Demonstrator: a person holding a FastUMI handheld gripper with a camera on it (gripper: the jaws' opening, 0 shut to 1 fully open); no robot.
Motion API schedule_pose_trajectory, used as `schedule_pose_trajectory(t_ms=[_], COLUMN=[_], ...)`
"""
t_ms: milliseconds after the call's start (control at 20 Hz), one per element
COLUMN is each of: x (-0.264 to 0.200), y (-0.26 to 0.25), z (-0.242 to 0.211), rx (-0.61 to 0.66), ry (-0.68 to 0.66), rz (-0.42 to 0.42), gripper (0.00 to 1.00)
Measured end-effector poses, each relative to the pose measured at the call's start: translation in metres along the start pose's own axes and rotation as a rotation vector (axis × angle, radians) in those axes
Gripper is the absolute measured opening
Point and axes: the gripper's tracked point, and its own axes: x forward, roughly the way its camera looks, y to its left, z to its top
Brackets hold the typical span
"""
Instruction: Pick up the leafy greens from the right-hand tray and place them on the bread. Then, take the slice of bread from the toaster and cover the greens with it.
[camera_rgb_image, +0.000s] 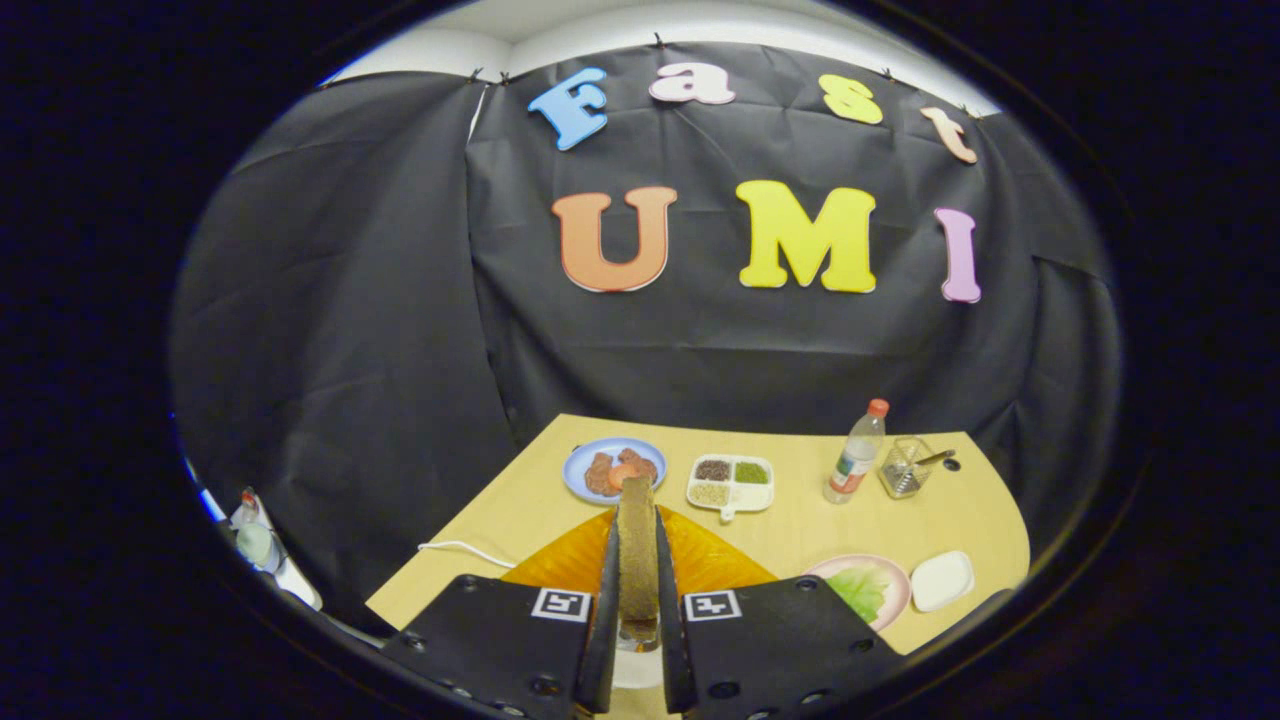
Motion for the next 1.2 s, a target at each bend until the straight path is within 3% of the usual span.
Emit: schedule_pose_trajectory(t_ms=[400,750,1200], x=[-0.041,-0.025,0.028], y=[-0.098,-0.176,-0.215], z=[-0.003,-0.046,-0.109], rx=[0.078,0.134,0.294], ry=[-0.049,-0.028,0.022], rz=[-0.058,-0.132,-0.061], gripper=[0.2,0.2,0.2])
